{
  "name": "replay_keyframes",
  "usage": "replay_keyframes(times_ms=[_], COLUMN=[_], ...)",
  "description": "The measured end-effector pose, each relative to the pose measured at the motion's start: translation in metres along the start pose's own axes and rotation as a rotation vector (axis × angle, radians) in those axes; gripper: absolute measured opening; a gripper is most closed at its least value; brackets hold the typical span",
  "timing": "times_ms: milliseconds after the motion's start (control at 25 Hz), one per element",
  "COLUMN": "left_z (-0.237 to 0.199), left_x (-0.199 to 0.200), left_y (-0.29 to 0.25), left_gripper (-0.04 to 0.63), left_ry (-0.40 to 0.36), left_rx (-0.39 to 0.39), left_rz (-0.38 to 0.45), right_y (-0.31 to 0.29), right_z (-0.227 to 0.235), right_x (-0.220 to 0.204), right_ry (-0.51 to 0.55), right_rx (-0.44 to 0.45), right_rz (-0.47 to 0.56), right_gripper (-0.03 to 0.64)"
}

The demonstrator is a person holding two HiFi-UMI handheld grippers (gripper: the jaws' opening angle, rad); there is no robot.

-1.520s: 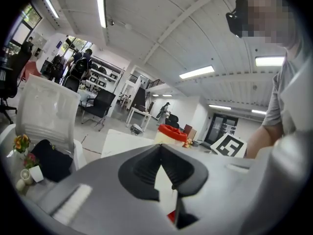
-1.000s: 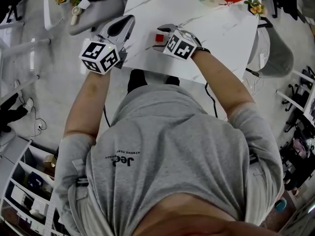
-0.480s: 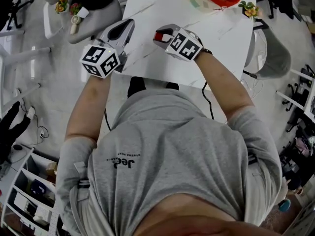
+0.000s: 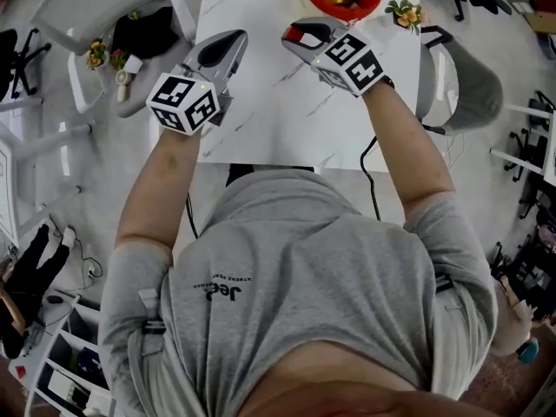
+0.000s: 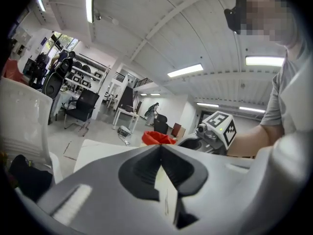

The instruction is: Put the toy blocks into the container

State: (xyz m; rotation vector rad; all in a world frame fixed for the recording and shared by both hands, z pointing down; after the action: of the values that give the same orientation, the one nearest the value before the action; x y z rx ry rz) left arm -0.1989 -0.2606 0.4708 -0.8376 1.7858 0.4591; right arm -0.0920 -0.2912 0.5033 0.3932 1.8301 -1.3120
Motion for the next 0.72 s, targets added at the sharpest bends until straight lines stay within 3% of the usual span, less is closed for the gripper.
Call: replay_keyframes(times_ms=[240, 440, 720], left_z=[0.008, 0.008, 0.006], left_x=[0.023, 0.039, 0.054], left_y=[-0.059, -0.101, -0.145], left_gripper=[0.058, 0.058, 0.058], left_ry=[-0.042, -0.068, -0.079], left_rx=[-0.057, -0.085, -0.106], left_rz=[-0.018, -0.032, -0.045], right_y=[0.032, 0.044, 0.044], right_z=[0.074, 0.129, 0.178], right_x=[0.016, 0.014, 0.004], right_ry=[-0.050, -0.079, -0.097], right_rx=[-0.116, -0.201, -0.251], right_rz=[0.052, 0.037, 0.004], right_gripper=[0.144, 0.144, 0.144])
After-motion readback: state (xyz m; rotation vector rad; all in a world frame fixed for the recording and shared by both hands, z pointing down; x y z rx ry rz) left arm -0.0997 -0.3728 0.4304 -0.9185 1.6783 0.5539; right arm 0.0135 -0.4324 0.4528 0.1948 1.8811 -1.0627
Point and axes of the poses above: the fingertips, and each gripper's own axes: y backward along the fingers, z to its right, x out of its top, the point moved 2 cm from there along y, backward along the fingers, and after that the axes turned 9 degrees about -x, right-handed, at the moved point
